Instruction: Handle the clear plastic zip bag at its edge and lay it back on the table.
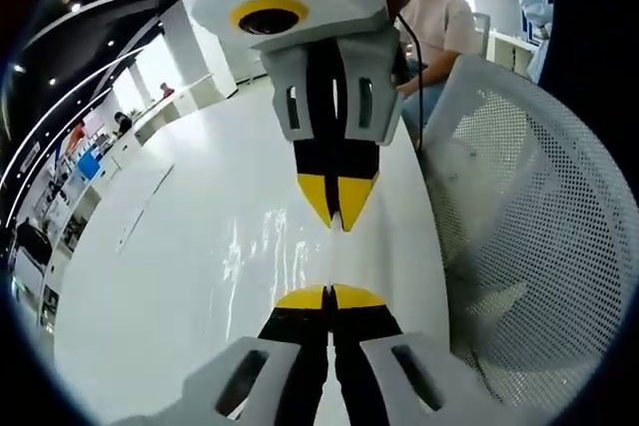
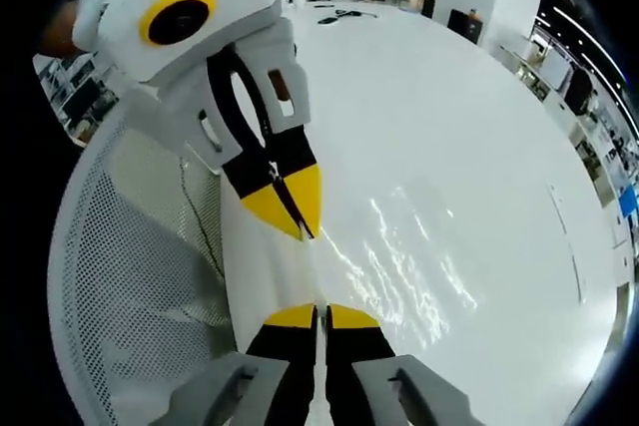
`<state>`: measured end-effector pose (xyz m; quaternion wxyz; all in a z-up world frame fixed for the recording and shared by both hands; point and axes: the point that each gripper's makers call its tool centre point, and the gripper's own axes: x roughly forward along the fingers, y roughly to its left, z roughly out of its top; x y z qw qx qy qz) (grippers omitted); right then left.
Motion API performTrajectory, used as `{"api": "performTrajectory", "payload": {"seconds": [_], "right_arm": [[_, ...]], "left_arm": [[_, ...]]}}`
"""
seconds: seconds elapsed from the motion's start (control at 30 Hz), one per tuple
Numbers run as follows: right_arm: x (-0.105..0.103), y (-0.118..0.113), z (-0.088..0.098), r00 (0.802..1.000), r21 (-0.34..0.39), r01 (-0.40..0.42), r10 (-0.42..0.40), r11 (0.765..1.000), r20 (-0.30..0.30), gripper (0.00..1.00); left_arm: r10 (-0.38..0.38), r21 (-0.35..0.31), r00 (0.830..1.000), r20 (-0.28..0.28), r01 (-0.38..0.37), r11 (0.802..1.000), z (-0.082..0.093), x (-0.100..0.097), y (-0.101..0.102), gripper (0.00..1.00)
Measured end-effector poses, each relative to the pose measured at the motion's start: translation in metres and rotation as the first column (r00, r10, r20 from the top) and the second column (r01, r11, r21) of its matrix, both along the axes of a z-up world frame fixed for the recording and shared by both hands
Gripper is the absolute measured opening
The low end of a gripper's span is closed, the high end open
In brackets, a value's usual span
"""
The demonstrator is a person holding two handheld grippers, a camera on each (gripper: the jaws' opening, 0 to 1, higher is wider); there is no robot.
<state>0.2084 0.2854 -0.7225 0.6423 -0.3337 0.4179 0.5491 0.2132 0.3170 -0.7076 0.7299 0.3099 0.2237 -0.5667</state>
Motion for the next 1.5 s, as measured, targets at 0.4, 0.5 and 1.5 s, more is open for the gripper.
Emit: {"api": "performTrajectory", "payload": {"seconds": [0.4, 0.5, 1.5], "right_arm": [[0.003, -0.014, -0.001, 1.000, -0.026, 0.021, -0.020, 0.999, 0.009, 0.00], [0.004, -0.018, 0.000, 1.000, -0.025, 0.029, -0.029, 0.999, 0.008, 0.00], [0.007, -0.046, -0.002, 0.998, -0.044, 0.066, -0.065, 0.997, 0.014, 0.00]], "left_arm": [[0.011, 0.002, 1.000, -0.012, -0.011, 1.000, -0.002, 0.002, 0.001, 0.00], [0.014, 0.003, 1.000, -0.013, -0.014, 1.000, -0.003, 0.002, 0.002, 0.00], [0.015, 0.023, 1.000, -0.027, -0.015, 1.000, -0.005, -0.001, 0.005, 0.00]]}}
